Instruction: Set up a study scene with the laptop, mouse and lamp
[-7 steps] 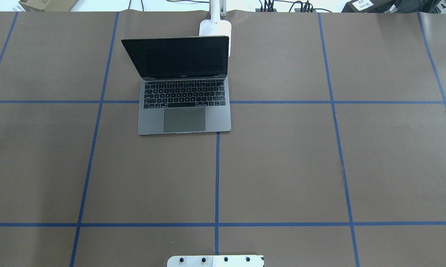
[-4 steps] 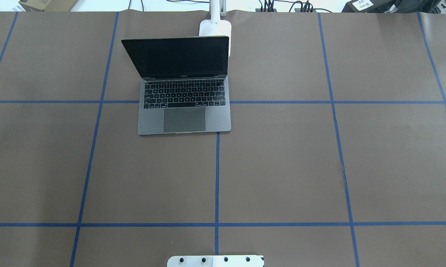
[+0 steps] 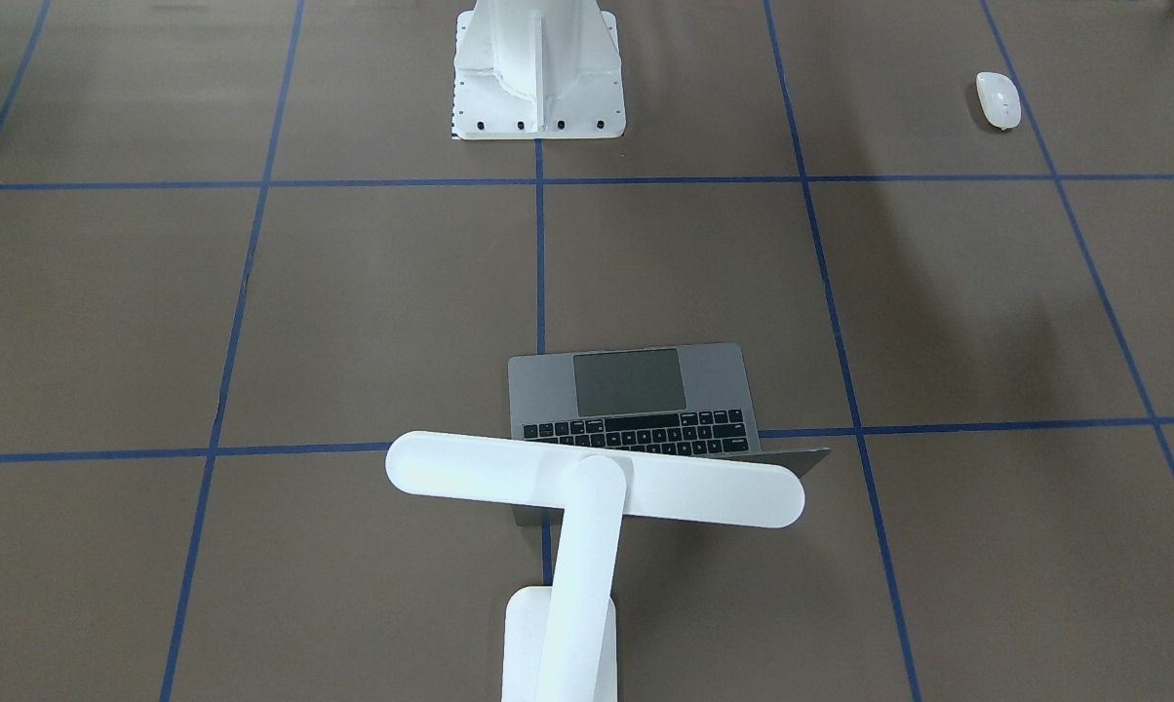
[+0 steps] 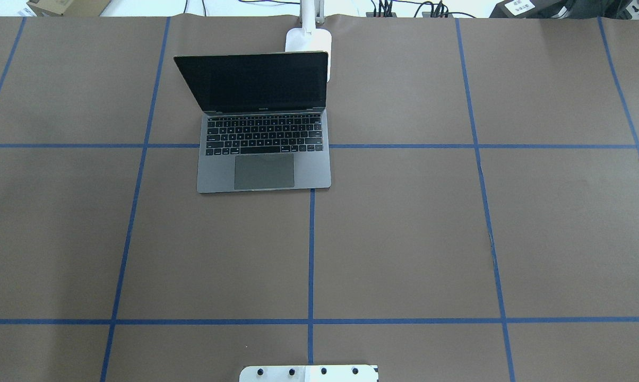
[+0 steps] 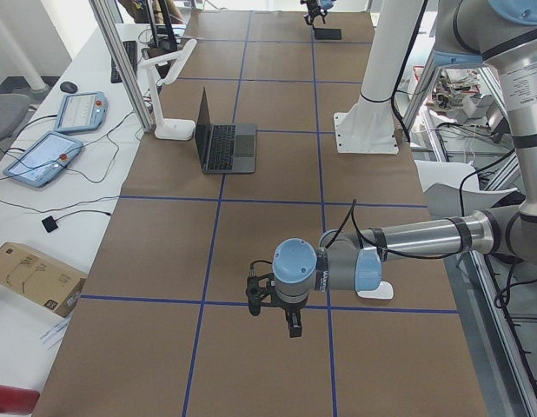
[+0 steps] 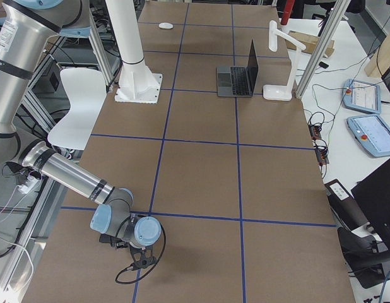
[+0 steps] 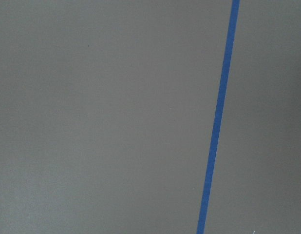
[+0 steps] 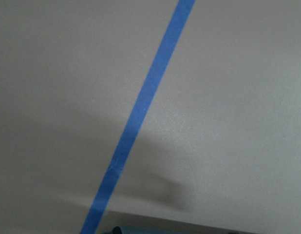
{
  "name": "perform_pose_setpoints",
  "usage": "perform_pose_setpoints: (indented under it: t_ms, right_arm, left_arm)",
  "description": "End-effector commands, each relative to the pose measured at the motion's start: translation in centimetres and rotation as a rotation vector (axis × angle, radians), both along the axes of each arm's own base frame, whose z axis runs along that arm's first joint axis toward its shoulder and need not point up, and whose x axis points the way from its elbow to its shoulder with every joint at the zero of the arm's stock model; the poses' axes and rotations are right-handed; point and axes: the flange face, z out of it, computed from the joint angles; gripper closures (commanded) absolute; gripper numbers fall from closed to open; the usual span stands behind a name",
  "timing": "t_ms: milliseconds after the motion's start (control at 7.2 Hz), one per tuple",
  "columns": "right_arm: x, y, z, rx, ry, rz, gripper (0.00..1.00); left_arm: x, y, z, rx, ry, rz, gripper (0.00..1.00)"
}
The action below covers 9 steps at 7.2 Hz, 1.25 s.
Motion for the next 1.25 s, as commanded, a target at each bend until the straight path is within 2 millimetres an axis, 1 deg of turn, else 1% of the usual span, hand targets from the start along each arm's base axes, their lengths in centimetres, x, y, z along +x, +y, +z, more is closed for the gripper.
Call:
perform_pose_setpoints:
  t_ms: [0,139,278,416,555,694,972,1110]
  right_arm:
    - [-0.1,0.0,0.1,-0.001,0.0,-0.004,0.34]
    - [-0.1,0.0,0.1,0.0,0.0,-0.005,0.43]
    - [-0.1,0.1,0.0,0.007,-0.006,-0.013,0.55]
    - [-0.1,0.0,-0.1,0.022,-0.014,-0.022,0.69]
    - [-0.2,-0.1,-0.3,0.024,-0.026,-0.019,0.88]
    - [-0.3,-0.4,-0.6,0.032,-0.031,-0.019,1.0]
    - [-0.6,-1.6,-1.5,0.054,-0.051,-0.009,1.0]
    - [-0.8,-2.9,-3.3,0.091,-0.06,-0.006,1.0]
  left_arm:
    - [0.0,0.0,0.0,0.0,0.0,0.0,0.0]
    - [0.0,0.0,0.0,0.0,0.0,0.0,0.0]
    - [0.0,0.0,0.0,0.0,0.0,0.0,0.0]
    - [0.0,0.0,0.0,0.0,-0.002,0.0,0.0]
    - [0.0,0.0,0.0,0.0,-0.002,0.0,0.0]
    - [0.0,0.0,-0.1,0.001,0.0,0.0,0.0]
    - [0.0,-0.1,-0.2,0.004,0.0,0.0,0.0]
    - [0.0,-0.1,-0.2,0.004,0.0,0.0,0.0]
